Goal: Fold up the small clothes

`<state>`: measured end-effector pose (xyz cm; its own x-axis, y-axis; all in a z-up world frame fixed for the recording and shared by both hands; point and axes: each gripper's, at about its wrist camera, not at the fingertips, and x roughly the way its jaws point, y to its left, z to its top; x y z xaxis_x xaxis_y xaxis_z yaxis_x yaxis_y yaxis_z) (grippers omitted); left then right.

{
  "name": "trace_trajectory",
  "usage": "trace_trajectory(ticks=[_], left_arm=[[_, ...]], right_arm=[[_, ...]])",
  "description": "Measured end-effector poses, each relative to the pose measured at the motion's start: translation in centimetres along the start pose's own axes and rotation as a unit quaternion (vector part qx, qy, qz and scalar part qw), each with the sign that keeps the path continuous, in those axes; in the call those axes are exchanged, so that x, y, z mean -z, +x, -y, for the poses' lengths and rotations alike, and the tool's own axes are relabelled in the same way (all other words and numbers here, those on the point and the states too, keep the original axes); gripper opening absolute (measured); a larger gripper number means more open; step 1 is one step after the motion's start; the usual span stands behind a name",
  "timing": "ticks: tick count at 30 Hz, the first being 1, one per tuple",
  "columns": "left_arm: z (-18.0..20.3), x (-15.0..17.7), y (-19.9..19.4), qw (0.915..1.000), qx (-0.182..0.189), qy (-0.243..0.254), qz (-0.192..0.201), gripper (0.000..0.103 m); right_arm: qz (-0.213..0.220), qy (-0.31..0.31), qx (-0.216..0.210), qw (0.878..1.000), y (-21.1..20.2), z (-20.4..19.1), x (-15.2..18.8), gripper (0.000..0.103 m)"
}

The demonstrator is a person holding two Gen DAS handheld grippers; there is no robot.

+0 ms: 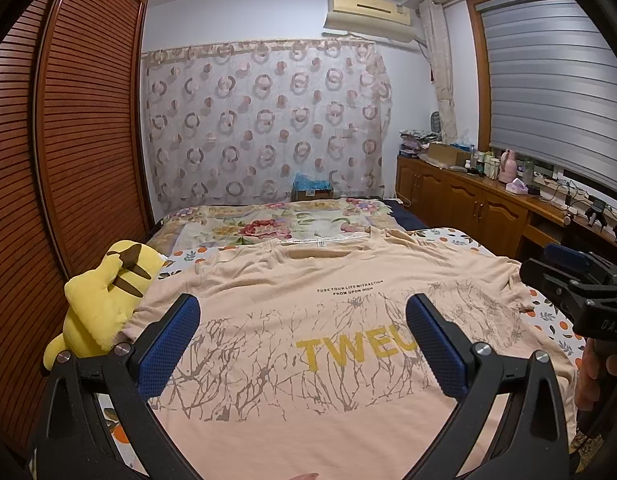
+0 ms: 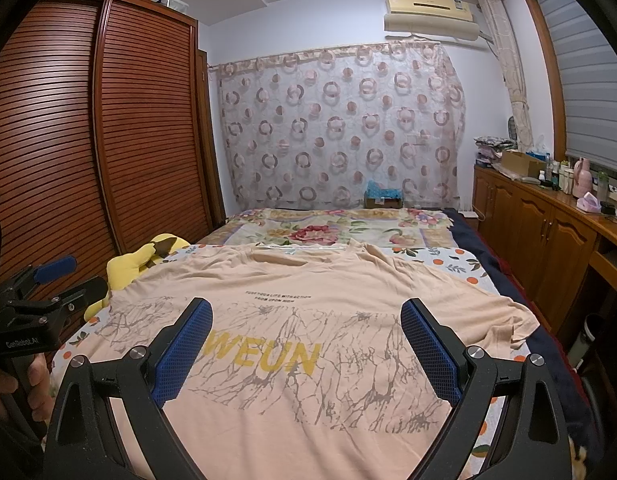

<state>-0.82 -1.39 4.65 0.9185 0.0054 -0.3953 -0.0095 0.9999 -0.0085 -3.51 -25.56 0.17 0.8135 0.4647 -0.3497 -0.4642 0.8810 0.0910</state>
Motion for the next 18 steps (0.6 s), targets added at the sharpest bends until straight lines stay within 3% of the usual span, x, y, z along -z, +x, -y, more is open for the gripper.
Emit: trace_trajectory(ticks=[11, 18], left_arm=[[0.4, 1.2, 0.3, 0.9999, -0.003, -0.006, -0.008, 0.103], [-0.8, 2.9, 2.2, 0.9997, 0.005, -0.010, -0.023, 0.103]], right_arm=[[-0.007, 0.004, -0.010, 1.000, 0.7, 0.3, 0.2, 0.096], [-0.025, 0.006, -0.039, 0.999, 2.4, 0.6, 0.8, 0.096]])
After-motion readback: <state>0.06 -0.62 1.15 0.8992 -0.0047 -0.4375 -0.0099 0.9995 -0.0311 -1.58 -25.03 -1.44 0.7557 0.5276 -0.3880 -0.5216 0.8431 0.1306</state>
